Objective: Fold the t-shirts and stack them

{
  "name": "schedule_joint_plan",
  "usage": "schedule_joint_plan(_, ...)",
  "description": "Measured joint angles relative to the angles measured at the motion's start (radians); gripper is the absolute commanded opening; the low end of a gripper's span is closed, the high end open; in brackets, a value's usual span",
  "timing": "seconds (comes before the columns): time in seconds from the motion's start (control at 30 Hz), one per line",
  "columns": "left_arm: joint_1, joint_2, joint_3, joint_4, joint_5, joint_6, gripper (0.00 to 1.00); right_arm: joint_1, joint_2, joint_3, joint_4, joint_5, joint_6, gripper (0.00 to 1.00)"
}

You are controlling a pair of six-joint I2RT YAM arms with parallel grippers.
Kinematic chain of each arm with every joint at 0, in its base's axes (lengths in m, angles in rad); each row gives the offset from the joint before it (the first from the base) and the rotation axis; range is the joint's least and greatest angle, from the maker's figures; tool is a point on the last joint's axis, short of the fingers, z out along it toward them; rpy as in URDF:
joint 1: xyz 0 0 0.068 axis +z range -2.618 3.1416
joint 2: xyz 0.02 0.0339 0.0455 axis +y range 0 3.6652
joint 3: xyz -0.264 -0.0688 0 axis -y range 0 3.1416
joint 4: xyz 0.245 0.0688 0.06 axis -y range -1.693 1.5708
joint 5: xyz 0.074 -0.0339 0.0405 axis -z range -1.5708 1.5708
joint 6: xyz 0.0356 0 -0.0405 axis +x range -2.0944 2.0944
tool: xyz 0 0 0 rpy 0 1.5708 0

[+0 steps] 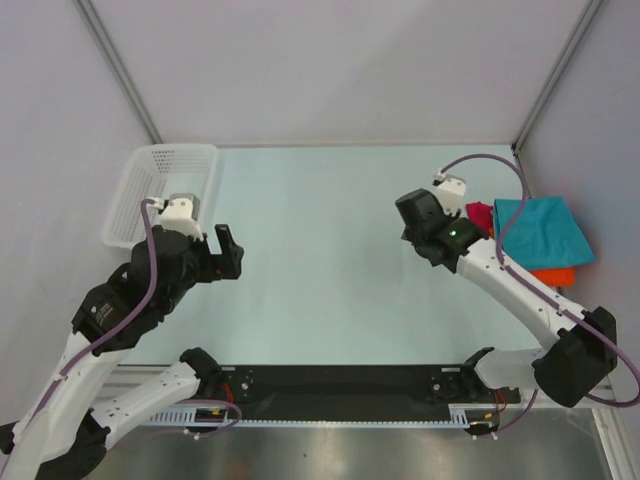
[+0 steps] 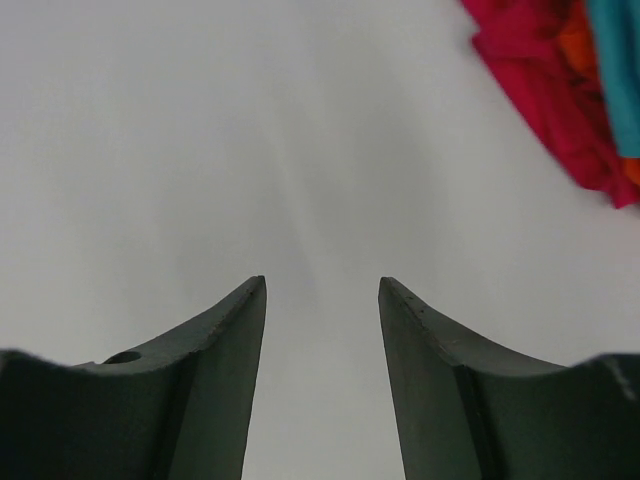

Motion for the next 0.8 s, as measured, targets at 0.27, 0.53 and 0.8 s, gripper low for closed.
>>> schedule_joint_plan(0.27, 0.0, 0.008, -0.009, 0.01, 0.0, 0.002, 0.99, -0.329, 0.079, 0.008, 0.027, 0.084, -0.08, 0.54)
schedule_joint_plan(0.53, 0.0, 0.024, -0.037, 0.036, 0.012, 0.019, 0.99, -0.526, 0.224, 0.066, 0.022, 0.217, -0.108, 0.54)
schedule_joint_plan(0.8, 0.0, 0.092, -0.039, 0.061, 0.036, 0.052, 1.0, -0.719, 0.263, 0.069, 0.031, 0.346, -0.107, 0.54)
